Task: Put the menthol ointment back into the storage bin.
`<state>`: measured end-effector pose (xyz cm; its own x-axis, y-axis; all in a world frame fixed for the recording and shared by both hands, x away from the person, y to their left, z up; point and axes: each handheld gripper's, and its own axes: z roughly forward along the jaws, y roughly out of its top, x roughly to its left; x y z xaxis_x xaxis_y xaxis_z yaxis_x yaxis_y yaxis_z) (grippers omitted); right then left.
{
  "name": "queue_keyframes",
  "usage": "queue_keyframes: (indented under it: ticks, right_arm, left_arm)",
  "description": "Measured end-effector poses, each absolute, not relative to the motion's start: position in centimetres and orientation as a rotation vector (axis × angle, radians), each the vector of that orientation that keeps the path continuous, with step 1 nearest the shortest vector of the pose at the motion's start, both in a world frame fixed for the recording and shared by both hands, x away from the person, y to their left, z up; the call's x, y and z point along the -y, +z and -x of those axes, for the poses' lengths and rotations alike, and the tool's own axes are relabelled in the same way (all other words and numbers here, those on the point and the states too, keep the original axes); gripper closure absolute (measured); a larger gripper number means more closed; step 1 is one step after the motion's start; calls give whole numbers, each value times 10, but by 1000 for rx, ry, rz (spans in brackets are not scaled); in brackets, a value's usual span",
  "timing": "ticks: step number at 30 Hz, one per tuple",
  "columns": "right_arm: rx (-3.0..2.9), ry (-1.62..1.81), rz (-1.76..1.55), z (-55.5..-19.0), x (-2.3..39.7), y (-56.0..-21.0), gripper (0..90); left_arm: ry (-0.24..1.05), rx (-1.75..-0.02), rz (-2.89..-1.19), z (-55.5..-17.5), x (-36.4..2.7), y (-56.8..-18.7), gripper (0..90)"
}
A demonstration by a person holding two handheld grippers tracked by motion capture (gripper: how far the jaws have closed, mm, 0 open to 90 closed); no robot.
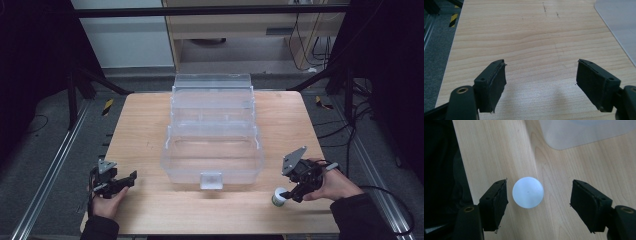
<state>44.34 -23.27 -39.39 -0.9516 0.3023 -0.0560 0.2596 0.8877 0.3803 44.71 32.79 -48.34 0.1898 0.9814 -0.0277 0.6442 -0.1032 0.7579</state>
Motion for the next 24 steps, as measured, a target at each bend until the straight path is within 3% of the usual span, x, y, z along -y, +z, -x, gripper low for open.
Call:
queue_keyframes:
  ticks: [24]
  right_arm:
    - [-3032, 350, -314, -445, 218, -419, 373]
  left_arm:
    - [669, -1515, -1835, -447, -327, -484, 231]
